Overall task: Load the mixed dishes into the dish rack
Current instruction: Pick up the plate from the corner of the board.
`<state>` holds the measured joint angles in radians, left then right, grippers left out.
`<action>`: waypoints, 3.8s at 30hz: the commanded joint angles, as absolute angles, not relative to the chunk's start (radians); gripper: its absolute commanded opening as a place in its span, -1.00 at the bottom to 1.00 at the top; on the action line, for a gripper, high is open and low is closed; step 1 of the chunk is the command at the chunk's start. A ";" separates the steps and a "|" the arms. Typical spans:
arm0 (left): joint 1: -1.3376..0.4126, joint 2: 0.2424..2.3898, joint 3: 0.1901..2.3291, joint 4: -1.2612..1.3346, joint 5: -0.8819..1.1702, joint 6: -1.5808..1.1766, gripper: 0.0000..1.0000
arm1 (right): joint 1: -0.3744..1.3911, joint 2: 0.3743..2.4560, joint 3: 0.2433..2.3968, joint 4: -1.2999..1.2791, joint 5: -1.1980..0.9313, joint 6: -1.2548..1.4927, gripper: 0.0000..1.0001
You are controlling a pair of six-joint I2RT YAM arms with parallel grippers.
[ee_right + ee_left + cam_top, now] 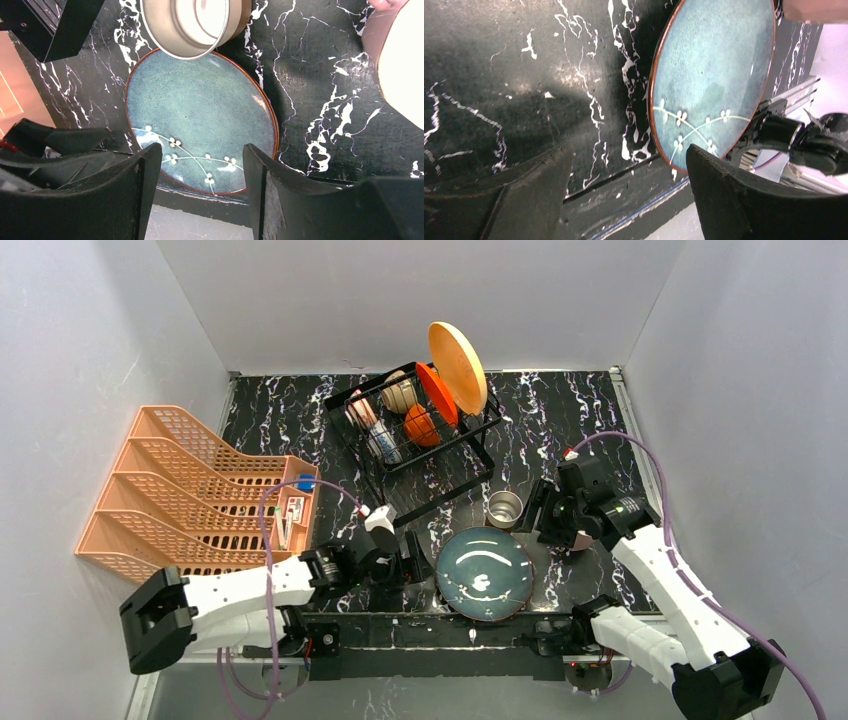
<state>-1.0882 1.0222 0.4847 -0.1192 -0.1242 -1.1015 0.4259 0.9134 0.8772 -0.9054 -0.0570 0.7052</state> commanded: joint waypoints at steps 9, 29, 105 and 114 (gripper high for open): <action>-1.104 1.268 0.427 0.261 -0.108 -1.216 0.20 | 0.429 0.861 0.845 -0.865 -0.076 0.713 0.38; -1.104 1.328 0.419 0.336 -0.087 -1.228 -0.62 | 0.426 0.838 0.822 -0.853 -0.093 0.718 0.37; -1.104 1.069 0.430 0.040 -0.173 -1.209 -0.46 | 0.679 1.100 0.439 -0.538 -0.016 0.877 -0.97; -1.104 1.113 0.378 0.153 -0.142 -1.227 -0.11 | 0.683 1.106 0.439 -0.536 -0.012 0.879 -0.97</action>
